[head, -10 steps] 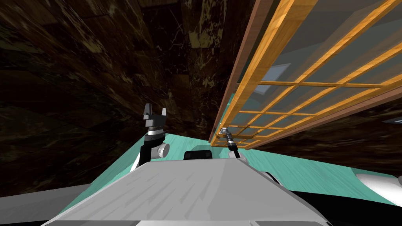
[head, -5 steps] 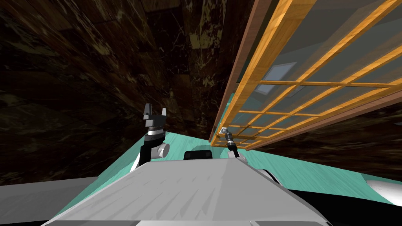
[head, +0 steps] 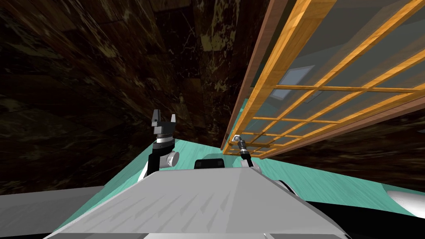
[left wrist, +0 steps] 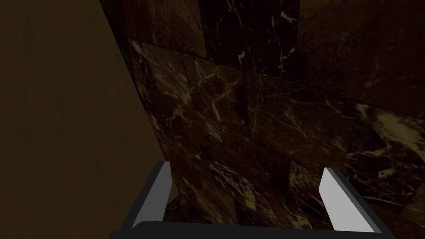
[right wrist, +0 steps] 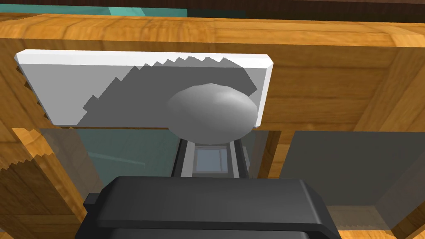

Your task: Pull the door open

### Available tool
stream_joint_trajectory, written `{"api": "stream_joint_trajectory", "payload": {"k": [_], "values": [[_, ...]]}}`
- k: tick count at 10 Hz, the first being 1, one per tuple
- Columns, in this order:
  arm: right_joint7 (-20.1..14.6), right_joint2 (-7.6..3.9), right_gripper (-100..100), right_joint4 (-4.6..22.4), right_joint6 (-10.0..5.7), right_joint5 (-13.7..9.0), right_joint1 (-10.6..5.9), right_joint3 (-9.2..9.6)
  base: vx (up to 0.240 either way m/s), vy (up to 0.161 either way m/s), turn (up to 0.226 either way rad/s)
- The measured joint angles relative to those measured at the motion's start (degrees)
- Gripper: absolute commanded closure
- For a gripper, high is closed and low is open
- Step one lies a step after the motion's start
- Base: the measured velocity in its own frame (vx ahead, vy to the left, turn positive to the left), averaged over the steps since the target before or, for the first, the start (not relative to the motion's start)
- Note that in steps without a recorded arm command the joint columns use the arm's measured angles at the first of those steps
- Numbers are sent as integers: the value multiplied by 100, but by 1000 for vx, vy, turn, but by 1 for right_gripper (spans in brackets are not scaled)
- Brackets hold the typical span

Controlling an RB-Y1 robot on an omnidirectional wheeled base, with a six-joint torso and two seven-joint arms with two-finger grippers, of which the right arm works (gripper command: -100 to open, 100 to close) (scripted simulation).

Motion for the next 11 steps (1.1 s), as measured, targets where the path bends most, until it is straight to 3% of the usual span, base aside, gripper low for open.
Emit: {"api": "stream_joint_trajectory", "payload": {"k": [1, 2, 3, 5, 6, 8, 9, 11], "values": [[-147, 4, 100, -24, 8, -83, 12, 24, -48, -27, 55], [-301, -8, 100, 211, -93, -118, -112, 51, -19, -13, 0], [-361, 7, 100, 132, -65, -127, -59, 61, -1, 1, -11], [-482, 5, 100, -270, 138, -178, 162, 86, -21, -6, 45], [-583, 4, 100, -146, 103, -208, 89, 98, -43, -18, 62], [-860, 17, 100, -161, 137, -352, 82, 151, -50, -31, 76], [-972, 41, -100, -366, 259, -390, 182, 170, -47, -30, 13], [-1182, 39, -100, -411, 288, -493, 187, 190, -68, 2, 48]]}}
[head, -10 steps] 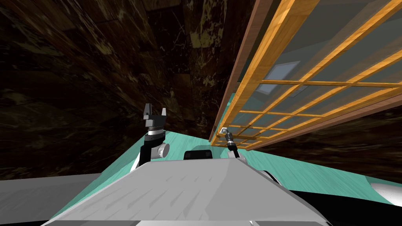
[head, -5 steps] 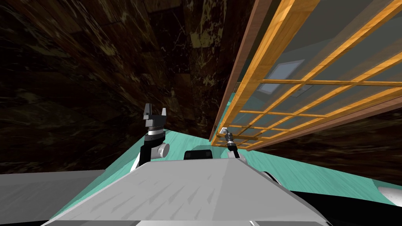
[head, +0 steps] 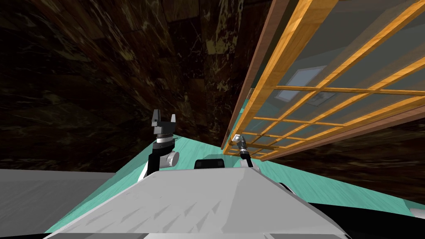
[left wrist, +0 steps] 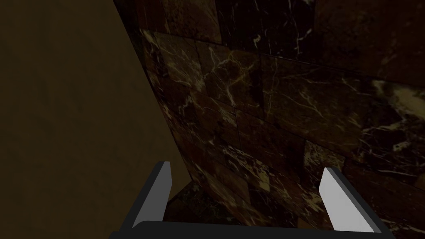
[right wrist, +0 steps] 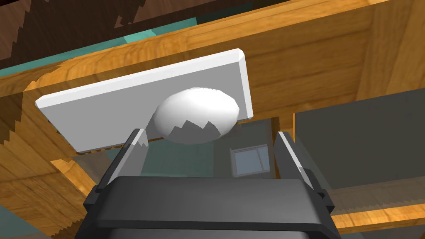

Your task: Pull the door open

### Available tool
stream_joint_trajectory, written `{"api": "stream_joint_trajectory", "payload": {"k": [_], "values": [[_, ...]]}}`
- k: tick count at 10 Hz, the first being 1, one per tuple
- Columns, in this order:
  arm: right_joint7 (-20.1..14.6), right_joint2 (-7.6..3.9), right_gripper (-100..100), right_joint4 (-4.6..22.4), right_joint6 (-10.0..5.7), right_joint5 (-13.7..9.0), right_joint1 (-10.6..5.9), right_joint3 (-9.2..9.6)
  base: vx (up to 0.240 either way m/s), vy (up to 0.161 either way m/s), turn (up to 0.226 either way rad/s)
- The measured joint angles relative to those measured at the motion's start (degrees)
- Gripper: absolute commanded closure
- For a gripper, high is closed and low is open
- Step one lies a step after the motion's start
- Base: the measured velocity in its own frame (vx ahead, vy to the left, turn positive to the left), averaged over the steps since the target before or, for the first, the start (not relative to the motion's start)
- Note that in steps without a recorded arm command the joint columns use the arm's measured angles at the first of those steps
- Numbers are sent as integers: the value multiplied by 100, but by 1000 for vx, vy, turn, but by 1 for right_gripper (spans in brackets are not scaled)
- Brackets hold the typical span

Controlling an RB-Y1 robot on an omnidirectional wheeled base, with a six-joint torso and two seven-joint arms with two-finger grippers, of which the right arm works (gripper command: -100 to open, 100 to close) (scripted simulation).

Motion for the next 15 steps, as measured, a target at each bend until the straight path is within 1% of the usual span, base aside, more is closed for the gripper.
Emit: {"api": "stream_joint_trajectory", "payload": {"k": [2, 6, 10, 12, 15], "values": [[-219, 39, -100, 32, -4, -85, -34, 55, -64, 22, 34], [-825, 89, -100, -50, 55, -328, -36, 154, -58, -9, 33], [-1343, 124, -100, -79, 91, -511, -57, 228, -51, -12, 31], [-1653, 150, -100, -144, 136, -638, -51, 276, -47, -9, 32], [-2046, 173, -100, -139, 146, -759, -73, 327, -41, -8, 29]]}}
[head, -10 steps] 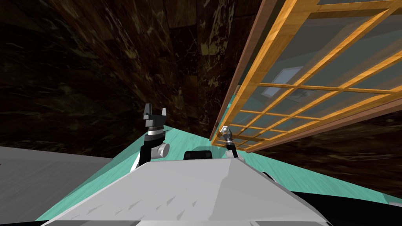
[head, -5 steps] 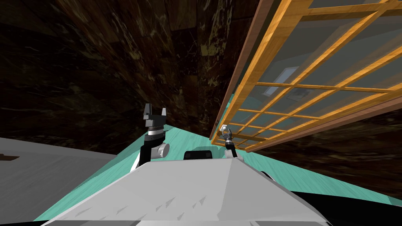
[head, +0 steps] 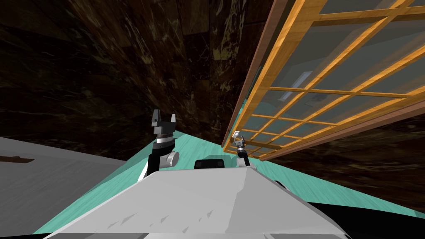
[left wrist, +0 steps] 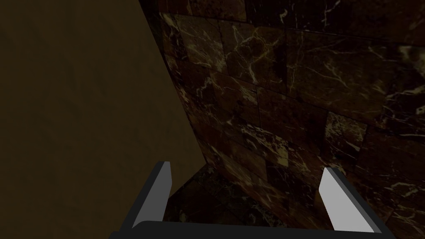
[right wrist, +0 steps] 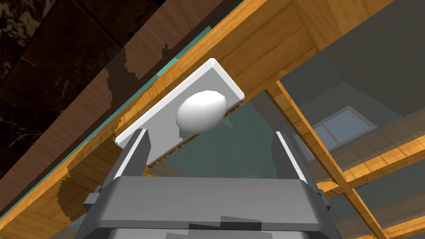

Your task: Pull the door open

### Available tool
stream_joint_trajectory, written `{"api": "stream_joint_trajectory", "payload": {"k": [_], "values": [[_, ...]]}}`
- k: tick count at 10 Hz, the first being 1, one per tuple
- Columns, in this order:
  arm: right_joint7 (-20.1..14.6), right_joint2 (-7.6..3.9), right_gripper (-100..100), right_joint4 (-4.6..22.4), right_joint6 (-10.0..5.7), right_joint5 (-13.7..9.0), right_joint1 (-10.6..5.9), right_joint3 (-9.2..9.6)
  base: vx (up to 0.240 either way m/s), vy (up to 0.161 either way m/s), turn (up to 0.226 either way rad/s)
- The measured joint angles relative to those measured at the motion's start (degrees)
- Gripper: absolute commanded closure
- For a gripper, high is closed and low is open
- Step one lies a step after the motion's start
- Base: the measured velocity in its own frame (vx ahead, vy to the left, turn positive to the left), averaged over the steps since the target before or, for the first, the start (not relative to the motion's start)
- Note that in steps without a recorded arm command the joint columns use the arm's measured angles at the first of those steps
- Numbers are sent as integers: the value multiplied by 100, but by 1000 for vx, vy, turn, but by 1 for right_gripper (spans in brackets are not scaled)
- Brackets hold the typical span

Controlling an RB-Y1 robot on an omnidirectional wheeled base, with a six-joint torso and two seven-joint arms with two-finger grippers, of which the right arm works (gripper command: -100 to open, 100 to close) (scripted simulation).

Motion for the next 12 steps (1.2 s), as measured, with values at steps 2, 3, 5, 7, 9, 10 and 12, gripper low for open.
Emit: {"api": "stream_joint_trajectory", "payload": {"k": [2, 3, 5, 7, 9, 10, 12], "values": [[-306, 27, -100, -59, 41, -132, 4, 52, -48, -18, 33], [-439, 34, -100, -53, 47, -169, -6, 67, -47, -8, 32], [-704, 53, -100, -58, 57, -258, -20, 103, -42, -12, 20], [-1024, 75, -100, -73, 78, -390, -33, 157, -56, -13, 36], [-1306, 101, -100, -101, 102, -484, -38, 194, -34, -11, 24], [-1414, 107, -100, -109, 113, -514, -40, 206, -40, -15, 31], [-1721, 132, -100, -154, 147, -643, -42, 255, -55, -15, 29]]}}
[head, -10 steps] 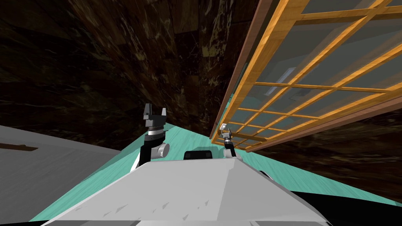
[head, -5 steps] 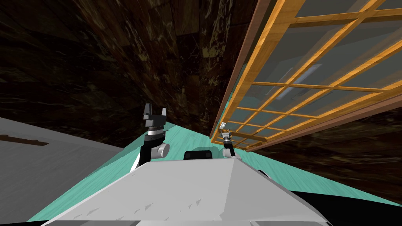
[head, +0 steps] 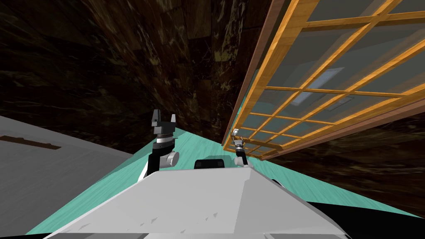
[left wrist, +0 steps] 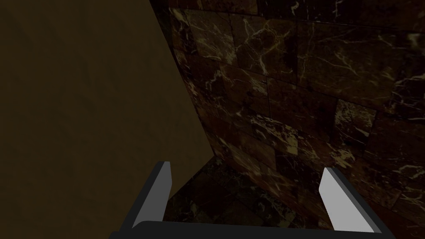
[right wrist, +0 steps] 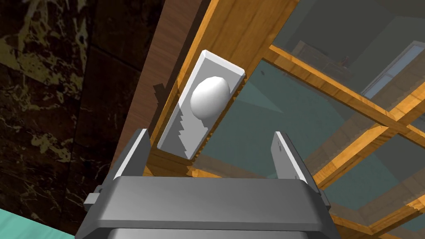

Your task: Pull the door open

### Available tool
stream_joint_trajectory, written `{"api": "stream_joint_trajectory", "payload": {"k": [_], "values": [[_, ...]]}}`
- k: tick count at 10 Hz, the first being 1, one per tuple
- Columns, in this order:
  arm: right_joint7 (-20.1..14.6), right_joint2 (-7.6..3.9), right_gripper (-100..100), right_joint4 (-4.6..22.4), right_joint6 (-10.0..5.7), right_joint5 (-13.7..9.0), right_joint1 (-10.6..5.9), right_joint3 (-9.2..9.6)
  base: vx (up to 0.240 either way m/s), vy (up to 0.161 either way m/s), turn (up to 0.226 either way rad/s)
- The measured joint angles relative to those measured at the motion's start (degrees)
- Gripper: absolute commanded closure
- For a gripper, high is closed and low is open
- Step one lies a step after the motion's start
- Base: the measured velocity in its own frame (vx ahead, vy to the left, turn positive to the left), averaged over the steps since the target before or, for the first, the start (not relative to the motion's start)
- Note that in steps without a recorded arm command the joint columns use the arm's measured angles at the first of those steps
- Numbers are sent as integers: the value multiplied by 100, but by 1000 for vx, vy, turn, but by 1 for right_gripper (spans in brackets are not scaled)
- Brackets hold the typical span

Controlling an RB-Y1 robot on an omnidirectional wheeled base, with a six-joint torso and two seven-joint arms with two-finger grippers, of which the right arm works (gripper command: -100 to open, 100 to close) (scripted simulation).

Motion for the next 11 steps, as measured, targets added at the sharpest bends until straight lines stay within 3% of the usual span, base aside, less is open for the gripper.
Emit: {"api": "stream_joint_trajectory", "payload": {"k": [11], "values": [[-1522, 112, -100, -90, 118, -540, -50, 217, -54, -12, 28]]}}
